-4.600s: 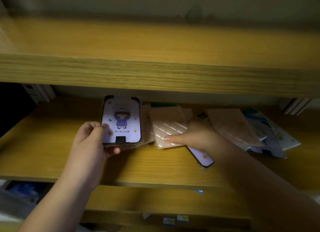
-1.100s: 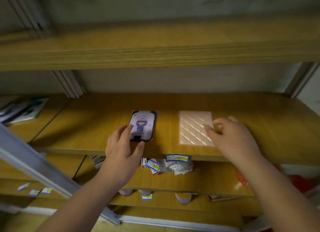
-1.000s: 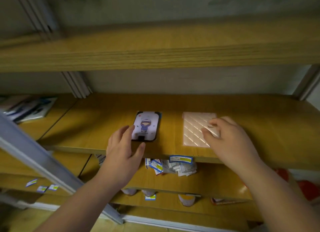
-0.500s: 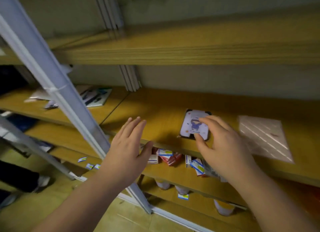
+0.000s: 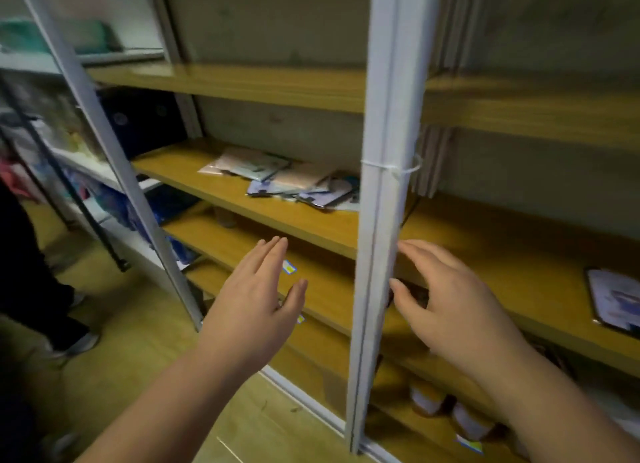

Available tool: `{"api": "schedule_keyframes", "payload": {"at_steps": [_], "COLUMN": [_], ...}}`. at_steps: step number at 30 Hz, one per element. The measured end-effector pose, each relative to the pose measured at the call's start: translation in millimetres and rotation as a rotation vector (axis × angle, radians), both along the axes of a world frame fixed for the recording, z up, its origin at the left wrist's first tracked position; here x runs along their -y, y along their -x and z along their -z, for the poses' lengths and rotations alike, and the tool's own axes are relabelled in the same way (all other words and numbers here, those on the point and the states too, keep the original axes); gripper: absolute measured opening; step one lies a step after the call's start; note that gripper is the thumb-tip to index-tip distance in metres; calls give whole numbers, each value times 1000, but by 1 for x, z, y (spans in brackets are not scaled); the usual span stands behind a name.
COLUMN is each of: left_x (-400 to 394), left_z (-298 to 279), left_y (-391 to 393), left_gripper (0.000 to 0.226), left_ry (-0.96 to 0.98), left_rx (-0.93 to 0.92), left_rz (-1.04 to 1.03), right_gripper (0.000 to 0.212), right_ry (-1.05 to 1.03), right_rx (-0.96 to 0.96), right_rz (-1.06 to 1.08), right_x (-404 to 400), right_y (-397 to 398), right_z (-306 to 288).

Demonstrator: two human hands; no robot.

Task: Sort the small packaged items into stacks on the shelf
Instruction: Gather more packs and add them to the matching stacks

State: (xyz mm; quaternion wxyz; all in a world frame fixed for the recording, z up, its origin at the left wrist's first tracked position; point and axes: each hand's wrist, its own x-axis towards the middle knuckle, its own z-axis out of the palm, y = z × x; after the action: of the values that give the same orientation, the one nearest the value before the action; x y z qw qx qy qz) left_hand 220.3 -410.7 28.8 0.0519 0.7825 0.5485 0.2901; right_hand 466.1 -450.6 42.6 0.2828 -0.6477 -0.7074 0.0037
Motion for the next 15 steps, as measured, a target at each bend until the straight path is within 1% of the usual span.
{"api": "schedule_keyframes", "payload": {"at_steps": [4,7,11,15], "left_x": [-33,-52,-81,-115], "left_z": [3,4,13,21], "left_y": [80,122,154,161], "left_gripper": [74,74,75,74], "left_ry": [-22,5,27,35], "left_rx": [-71,-64,-29,-3], "left_rz": [-32,-36,-41,-4], "right_gripper": [59,61,61,61], "right_ry": [-13,22,78,86], "right_rx": [45,28,50,61], "right_rz": [-35,-29,-23,3], "right_x": [-40,-59,-79,-109], "right_y": [78,118,144,156], "right_z": [1,3,13,15]}}
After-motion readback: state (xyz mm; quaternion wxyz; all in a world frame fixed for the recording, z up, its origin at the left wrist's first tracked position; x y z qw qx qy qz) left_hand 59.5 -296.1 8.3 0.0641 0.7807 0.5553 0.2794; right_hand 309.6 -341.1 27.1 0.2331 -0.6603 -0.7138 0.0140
